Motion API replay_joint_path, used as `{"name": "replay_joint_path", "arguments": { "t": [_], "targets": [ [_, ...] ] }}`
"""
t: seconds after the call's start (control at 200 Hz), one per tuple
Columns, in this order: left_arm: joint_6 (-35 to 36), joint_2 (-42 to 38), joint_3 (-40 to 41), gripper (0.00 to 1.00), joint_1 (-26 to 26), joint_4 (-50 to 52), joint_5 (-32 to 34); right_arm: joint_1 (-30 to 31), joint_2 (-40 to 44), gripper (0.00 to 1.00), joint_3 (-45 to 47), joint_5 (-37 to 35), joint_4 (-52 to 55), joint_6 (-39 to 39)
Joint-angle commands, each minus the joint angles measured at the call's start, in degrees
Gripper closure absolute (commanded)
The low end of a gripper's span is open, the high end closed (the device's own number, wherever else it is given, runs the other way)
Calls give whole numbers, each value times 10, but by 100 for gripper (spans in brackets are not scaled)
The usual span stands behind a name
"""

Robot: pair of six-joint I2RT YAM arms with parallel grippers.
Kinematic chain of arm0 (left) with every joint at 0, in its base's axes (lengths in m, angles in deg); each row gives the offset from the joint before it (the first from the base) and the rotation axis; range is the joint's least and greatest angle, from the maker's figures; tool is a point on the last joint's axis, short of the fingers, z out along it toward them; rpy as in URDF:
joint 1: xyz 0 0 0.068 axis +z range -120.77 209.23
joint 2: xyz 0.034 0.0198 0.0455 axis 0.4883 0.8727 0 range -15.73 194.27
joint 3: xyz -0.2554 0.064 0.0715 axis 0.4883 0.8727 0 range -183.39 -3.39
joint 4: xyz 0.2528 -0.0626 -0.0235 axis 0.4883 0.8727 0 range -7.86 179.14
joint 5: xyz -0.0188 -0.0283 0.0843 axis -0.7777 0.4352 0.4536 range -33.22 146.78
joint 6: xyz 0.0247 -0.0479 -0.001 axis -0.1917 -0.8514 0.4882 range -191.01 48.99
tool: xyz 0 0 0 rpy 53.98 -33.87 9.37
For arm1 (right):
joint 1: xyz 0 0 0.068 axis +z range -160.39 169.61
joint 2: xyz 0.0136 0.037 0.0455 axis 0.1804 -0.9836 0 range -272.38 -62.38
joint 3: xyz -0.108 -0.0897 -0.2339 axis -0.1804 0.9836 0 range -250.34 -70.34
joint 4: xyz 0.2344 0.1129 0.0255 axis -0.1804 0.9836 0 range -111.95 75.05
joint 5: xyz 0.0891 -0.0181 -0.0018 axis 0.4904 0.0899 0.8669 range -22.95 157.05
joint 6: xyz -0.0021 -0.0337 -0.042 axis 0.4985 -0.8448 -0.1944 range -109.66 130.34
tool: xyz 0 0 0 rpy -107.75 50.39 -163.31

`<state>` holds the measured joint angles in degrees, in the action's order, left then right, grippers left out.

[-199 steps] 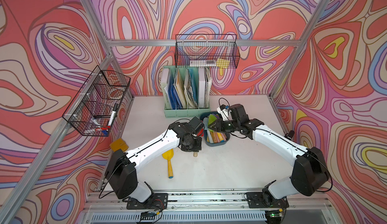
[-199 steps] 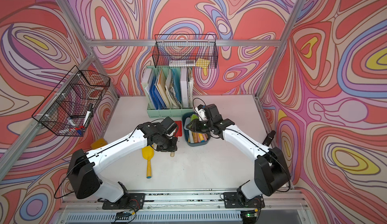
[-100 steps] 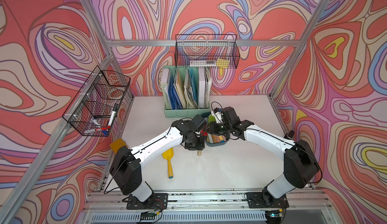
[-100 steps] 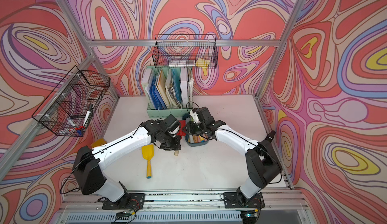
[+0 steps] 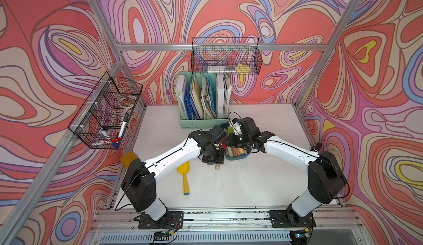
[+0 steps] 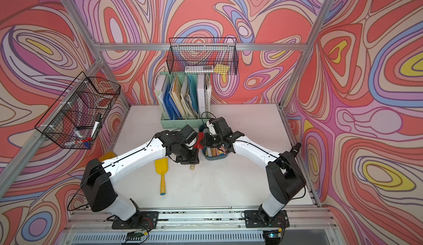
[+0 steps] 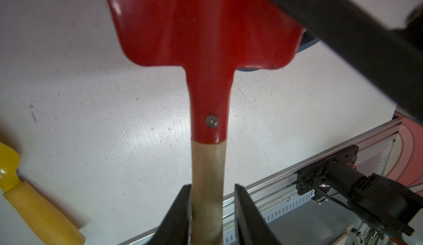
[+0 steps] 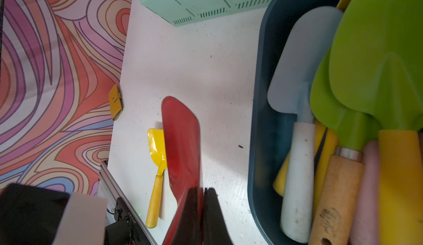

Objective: Put the shovel into the storage box
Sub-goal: Place the shovel in the storage box.

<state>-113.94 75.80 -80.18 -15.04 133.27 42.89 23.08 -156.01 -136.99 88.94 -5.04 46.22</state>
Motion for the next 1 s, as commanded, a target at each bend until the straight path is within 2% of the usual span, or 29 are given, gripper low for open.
{"name": "replay_joint_path", "arguments": {
  "t": [0.0, 0.08, 0.26, 0.526, 0.741, 0.851, 0.996],
  "targets": [
    [8, -3, -16, 25, -2, -8, -6, 5, -5, 100, -16, -5, -8, 4],
    [10, -8, -16, 12, -2, -9, -5, 5, -5, 100, -16, -5, -9, 4],
    [22, -19, -10, 1, -2, -16, -19, 5, -8, 100, -16, -8, -10, 3],
    [36, -64, 15, 1, -2, -53, -37, 5, -19, 100, -32, -18, 5, -20],
    [32, -126, 85, 1, -2, -135, -64, -5, -38, 100, -65, -8, 31, -66],
    [24, -154, 121, 1, -1, -176, -71, -22, -47, 100, -82, 16, 43, -93],
    [13, -182, 151, 1, -1, -208, -65, -74, -56, 100, -97, 87, 52, -145]
  ]
}}
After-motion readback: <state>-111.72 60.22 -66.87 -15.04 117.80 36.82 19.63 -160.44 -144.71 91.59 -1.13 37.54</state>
